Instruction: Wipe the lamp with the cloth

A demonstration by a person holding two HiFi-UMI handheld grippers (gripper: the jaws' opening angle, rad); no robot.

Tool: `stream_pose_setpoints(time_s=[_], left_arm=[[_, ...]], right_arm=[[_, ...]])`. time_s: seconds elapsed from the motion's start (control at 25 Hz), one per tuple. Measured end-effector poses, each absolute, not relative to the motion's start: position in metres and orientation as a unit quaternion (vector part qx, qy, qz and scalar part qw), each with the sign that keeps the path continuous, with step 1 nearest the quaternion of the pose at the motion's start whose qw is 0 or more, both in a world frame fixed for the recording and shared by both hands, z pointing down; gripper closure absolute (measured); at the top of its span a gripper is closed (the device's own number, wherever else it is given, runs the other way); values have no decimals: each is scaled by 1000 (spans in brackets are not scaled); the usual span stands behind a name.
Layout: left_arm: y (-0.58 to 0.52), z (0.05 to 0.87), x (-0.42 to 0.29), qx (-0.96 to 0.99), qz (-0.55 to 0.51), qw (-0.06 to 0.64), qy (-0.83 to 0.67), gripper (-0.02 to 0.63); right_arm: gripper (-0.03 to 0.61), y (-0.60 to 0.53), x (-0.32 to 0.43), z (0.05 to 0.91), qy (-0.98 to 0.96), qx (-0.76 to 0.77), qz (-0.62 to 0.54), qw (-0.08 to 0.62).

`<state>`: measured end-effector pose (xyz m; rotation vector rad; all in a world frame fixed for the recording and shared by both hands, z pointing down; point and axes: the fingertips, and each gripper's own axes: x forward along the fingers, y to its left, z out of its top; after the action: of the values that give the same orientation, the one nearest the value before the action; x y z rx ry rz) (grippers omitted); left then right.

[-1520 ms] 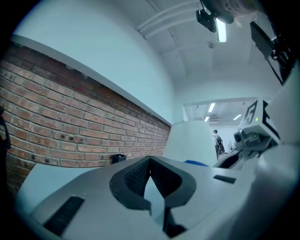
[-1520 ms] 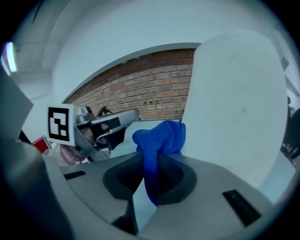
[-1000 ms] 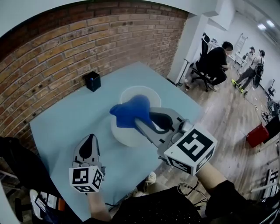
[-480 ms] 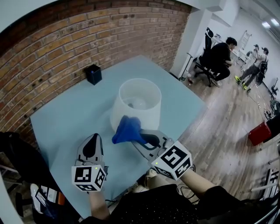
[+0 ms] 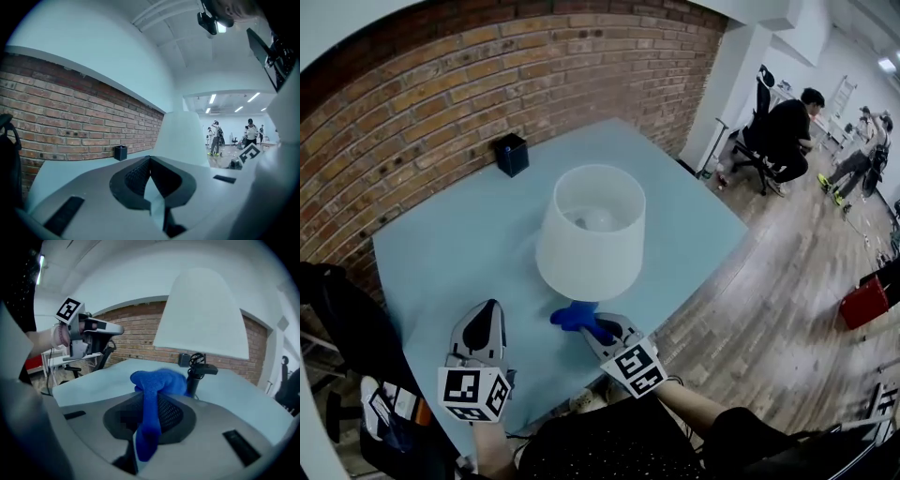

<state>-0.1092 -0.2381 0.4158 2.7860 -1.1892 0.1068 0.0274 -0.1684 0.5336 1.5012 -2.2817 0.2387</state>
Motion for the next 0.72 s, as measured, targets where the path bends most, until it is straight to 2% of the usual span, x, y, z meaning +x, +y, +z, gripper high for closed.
stream_pose_setpoints(time_s=[0.16,0.28,0.4,0.56,0.72], left_arm=[[-230,424,-116,914,53,60,-398,606],[-228,435,-116,910,73,65,-402,604],[-225,444,-115,907,85,71,-406,604],[-221,452,-111,906,90,79,-406,606],[-225,457,-108,903,88,85,-412,604]], right_arm=[[517,-201,56,520,-784,601,13,155],[517,-228,65,511,-758,627,-68,163],[517,-246,65,519,-744,636,-98,181],[517,-252,70,575,-744,629,-5,226],[517,-247,75,609,-766,590,94,237]])
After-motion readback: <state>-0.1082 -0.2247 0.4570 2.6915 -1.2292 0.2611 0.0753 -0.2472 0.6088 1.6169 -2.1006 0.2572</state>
